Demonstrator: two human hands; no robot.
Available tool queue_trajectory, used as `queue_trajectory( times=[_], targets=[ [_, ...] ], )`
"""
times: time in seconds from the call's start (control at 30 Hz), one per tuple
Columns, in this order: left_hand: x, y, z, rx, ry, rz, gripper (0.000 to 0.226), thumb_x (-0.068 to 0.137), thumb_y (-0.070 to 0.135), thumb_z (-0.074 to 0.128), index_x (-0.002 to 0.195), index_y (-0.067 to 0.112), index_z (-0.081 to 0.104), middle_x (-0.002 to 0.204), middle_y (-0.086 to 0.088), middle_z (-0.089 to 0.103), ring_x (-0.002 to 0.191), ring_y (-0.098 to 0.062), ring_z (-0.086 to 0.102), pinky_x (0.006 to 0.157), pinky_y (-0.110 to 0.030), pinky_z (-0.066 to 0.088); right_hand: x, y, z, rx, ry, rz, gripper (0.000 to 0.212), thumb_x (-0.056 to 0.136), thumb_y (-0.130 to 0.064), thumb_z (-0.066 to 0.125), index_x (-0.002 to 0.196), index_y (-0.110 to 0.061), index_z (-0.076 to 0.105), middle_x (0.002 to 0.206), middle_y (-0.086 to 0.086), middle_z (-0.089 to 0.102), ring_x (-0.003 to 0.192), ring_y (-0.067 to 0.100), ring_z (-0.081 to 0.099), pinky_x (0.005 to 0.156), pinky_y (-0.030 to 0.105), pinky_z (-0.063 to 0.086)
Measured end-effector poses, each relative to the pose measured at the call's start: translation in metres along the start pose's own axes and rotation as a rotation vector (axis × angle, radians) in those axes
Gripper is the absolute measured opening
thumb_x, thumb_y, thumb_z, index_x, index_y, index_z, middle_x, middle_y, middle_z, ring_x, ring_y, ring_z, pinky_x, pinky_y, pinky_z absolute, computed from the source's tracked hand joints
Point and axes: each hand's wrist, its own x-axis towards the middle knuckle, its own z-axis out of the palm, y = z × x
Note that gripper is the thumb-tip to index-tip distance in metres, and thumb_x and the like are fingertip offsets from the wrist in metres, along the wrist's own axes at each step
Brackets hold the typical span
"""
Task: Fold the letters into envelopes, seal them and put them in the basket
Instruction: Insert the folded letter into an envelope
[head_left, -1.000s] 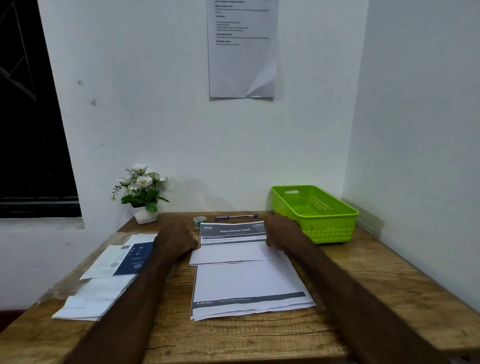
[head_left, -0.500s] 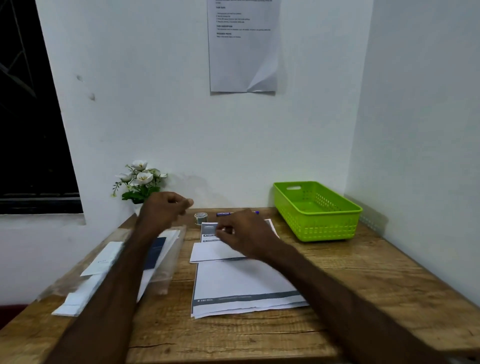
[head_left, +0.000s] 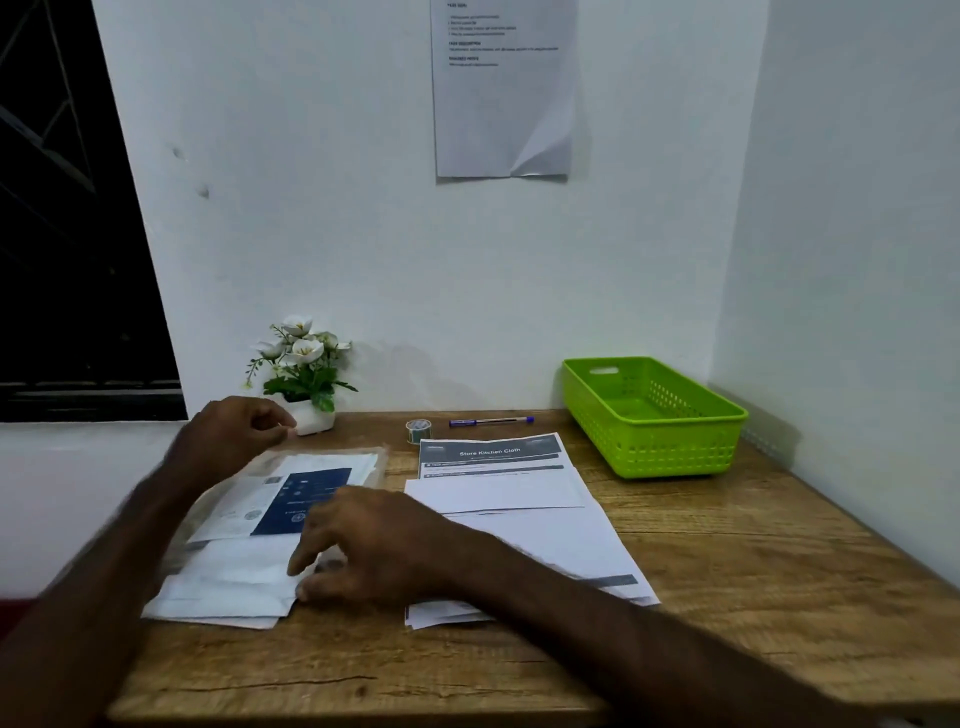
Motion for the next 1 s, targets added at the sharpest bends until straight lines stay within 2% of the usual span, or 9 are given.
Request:
queue_trajectory(
  times=[0.13,0.27,0.43,0.5,0.63,0.7,0.83,0.93,1.0],
  targets=[
    [-0.003,-0.008,0.009,-0.031,0.005,0.004,0.016,0.087,0.023,0.079,0.082,0.038,0.075,0.085,0.011,0.076,0.085,-0.01,0.07,0.081,-0.037,0.058,0.004,0.001,0.008,-0.002,-0.052,0.006,0.03,0.09,-0.026,0.075,0.115,-0.011,0.076,0.11,0.003,0.069,0.096,0.016,0.061,0.07,0.028,0.045],
    [-0.004,-0.01,0.016,-0.044,-0.004,0.015,0.005,0.086,0.026,0.08,0.089,0.029,0.078,0.091,0.006,0.077,0.087,-0.011,0.069,0.08,-0.033,0.054,0.004,-0.001,0.012,0.003,-0.019,0.034,0.032,0.092,-0.029,0.072,0.118,-0.011,0.074,0.109,0.005,0.069,0.093,0.019,0.062,0.072,0.033,0.05],
    [-0.003,-0.012,0.018,-0.043,0.011,0.01,0.008,0.088,0.021,0.078,0.096,0.022,0.079,0.095,0.002,0.077,0.088,-0.017,0.069,0.08,-0.033,0.053,0.004,-0.005,0.016,0.092,-0.035,0.104,0.022,0.094,-0.026,0.07,0.11,-0.011,0.074,0.104,0.004,0.063,0.091,0.016,0.057,0.067,0.03,0.042],
    [-0.003,-0.011,0.018,-0.05,0.014,0.007,0.008,0.088,0.02,0.078,0.095,0.024,0.079,0.093,0.002,0.076,0.087,-0.016,0.069,0.078,-0.032,0.052,0.005,-0.006,0.017,0.128,-0.026,0.126,0.018,0.094,-0.025,0.07,0.104,-0.01,0.073,0.102,0.004,0.062,0.091,0.015,0.055,0.068,0.031,0.044],
    [-0.004,-0.012,0.011,-0.073,0.017,-0.001,0.019,0.088,0.019,0.077,0.085,0.037,0.074,0.085,0.01,0.075,0.083,-0.01,0.068,0.077,-0.033,0.054,0.003,-0.01,0.017,0.16,0.051,0.153,0.014,0.094,-0.025,0.068,0.099,-0.012,0.071,0.102,0.002,0.061,0.096,0.016,0.053,0.077,0.038,0.051],
    [-0.004,-0.016,0.007,-0.111,0.034,-0.02,0.022,0.09,0.017,0.076,0.083,0.038,0.075,0.079,0.013,0.075,0.077,-0.01,0.068,0.069,-0.032,0.054,0.001,-0.011,0.015,0.187,0.129,0.159,0.012,0.093,-0.023,0.068,0.096,-0.011,0.071,0.101,0.002,0.062,0.097,0.016,0.053,0.081,0.042,0.053],
    [-0.004,-0.027,0.001,-0.223,0.059,-0.079,0.009,0.093,0.017,0.072,0.094,0.024,0.078,0.079,0.001,0.077,0.083,-0.022,0.072,0.058,-0.032,0.056,0.001,-0.017,0.01,0.236,0.261,0.143,0.009,0.092,-0.02,0.069,0.093,-0.011,0.07,0.1,0.002,0.065,0.097,0.014,0.053,0.081,0.042,0.052],
    [-0.007,-0.026,-0.004,-0.289,0.075,-0.09,0.012,0.095,0.018,0.069,0.103,0.013,0.077,0.086,-0.008,0.076,0.085,-0.019,0.068,0.061,-0.032,0.056,0.0,-0.024,0.009,0.247,0.306,0.109,0.011,0.096,-0.022,0.066,0.099,-0.011,0.068,0.1,0.004,0.068,0.093,0.013,0.056,0.079,0.037,0.05],
    [-0.01,-0.024,-0.008,-0.354,0.099,-0.106,0.015,0.096,0.02,0.068,0.105,0.011,0.077,0.089,-0.01,0.075,0.088,-0.021,0.066,0.064,-0.033,0.055,0.0,-0.03,0.009,0.289,0.304,0.11,0.016,0.099,-0.025,0.062,0.106,-0.012,0.066,0.1,0.005,0.071,0.091,0.015,0.062,0.079,0.038,0.054]
  ],
)
